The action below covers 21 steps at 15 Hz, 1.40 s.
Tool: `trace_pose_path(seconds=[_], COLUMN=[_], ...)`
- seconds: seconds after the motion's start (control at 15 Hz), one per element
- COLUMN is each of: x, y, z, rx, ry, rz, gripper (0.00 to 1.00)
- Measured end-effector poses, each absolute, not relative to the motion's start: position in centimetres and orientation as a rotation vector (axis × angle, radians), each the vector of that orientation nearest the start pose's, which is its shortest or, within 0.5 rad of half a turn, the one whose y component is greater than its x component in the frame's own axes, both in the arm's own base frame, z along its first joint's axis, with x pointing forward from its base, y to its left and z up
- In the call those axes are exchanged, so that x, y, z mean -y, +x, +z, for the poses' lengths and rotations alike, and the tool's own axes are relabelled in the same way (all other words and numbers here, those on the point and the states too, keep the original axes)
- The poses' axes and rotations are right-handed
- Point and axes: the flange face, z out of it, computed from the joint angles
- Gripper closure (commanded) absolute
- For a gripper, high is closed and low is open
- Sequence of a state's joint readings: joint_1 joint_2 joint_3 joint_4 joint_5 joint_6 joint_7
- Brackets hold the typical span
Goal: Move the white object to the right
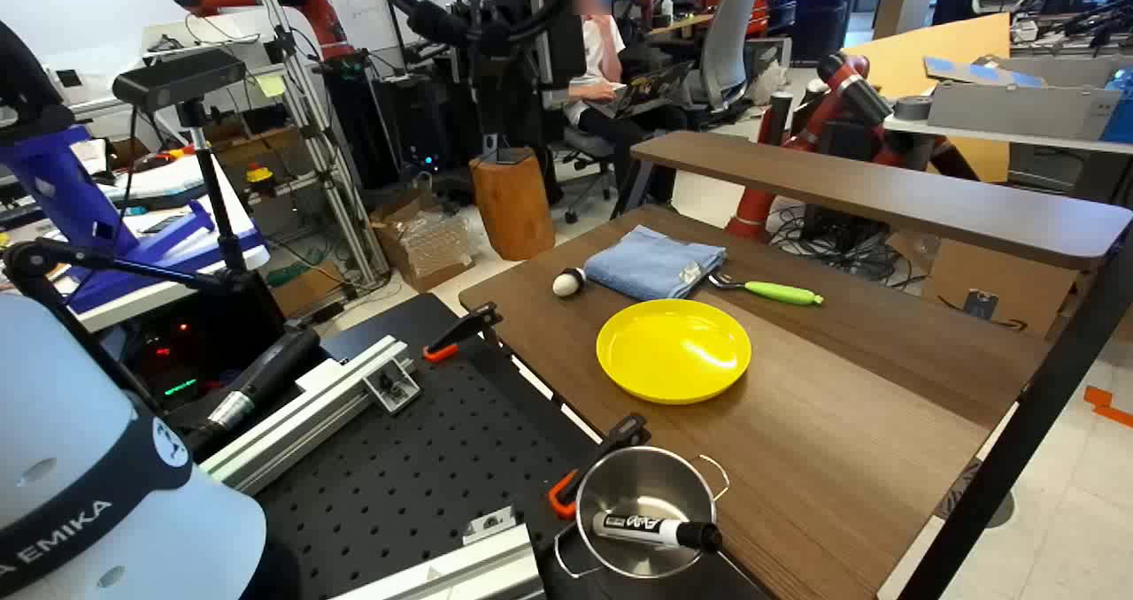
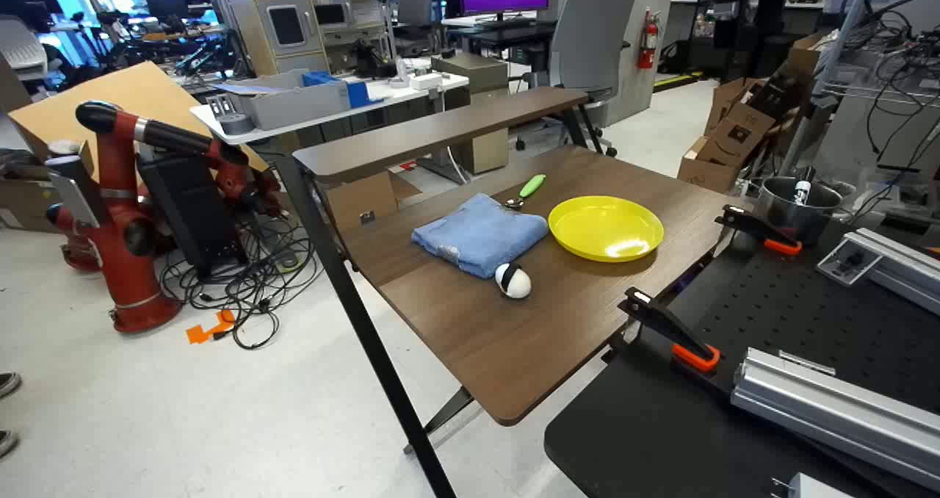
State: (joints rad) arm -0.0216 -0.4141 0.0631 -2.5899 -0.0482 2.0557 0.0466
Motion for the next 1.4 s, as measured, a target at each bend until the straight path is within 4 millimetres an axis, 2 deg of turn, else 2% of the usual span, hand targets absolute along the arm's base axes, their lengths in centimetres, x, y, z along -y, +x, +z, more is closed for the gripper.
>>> trace_pose_path(seconds=[0.53,0.67,1.07,1.4], x=[-1.5,-2.9,-10.1,-12.3], y=[38.7,39.3,43.4,47.6], z=[38.8,38.5,35.4,30.8], rx=[0.007,-0.016,-0.04,-0.072], ry=[-3.208,-3.217,-3.23,-3.221], rz=[0.177,0.139,0.032,-0.018], gripper=[0.0,0.0,0.0,0.0])
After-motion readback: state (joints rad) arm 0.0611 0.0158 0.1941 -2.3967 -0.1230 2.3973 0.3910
